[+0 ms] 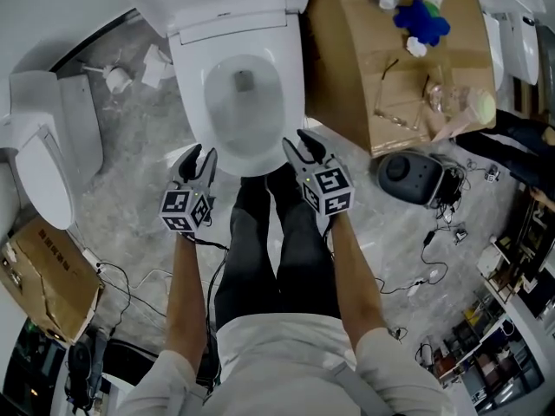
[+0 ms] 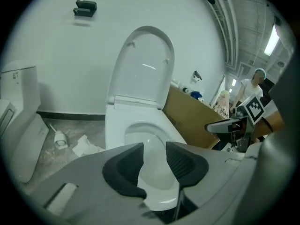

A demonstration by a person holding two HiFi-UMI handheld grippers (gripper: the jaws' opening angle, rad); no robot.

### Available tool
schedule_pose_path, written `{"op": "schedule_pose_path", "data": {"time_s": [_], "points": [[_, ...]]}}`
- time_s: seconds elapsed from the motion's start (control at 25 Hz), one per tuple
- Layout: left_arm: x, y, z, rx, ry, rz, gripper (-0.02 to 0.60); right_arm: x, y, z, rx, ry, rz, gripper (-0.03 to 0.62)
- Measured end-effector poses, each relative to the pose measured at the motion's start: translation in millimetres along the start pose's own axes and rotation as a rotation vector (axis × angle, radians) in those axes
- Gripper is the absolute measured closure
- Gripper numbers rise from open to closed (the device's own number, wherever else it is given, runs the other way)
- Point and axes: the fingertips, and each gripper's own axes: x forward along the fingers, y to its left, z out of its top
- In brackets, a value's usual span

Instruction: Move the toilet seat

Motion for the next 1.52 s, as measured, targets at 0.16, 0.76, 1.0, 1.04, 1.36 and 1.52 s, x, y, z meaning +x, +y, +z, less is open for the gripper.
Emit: {"op": "schedule_pose_path", "data": {"time_s": [0.16, 0.76, 1.0, 1.04, 1.36, 1.52], "points": [[12.3, 16.7, -28.9, -0.04, 0.035, 0.037, 0.419, 13.2, -16.8, -31.4, 0.048, 0.042, -0.02, 0.439], [43.2, 72.7, -97.7, -0.188, 0.08, 0.167, 0.331, 53.8, -60.7, -109.7, 0.196, 0.128, -0.079, 0.378], [50.9, 74.8, -109.9, -0.208, 0.093, 0.14, 0.331, 62.4, -70.8, -124.2, 0.261, 0.135, -0.078, 0.353], [51.7, 74.4, -111.3, -0.206, 0.096, 0.136, 0.331, 63.8, -71.3, -126.4, 0.267, 0.138, -0.076, 0.353], [55.2, 74.7, -117.6, -0.232, 0.084, 0.131, 0.364, 73.3, -70.9, -131.9, 0.329, 0.118, -0.054, 0.353], [53.6, 76.9, -117.0, -0.252, 0.068, 0.121, 0.382, 71.9, -71.5, -129.3, 0.394, 0.081, -0.045, 0.359]]}}
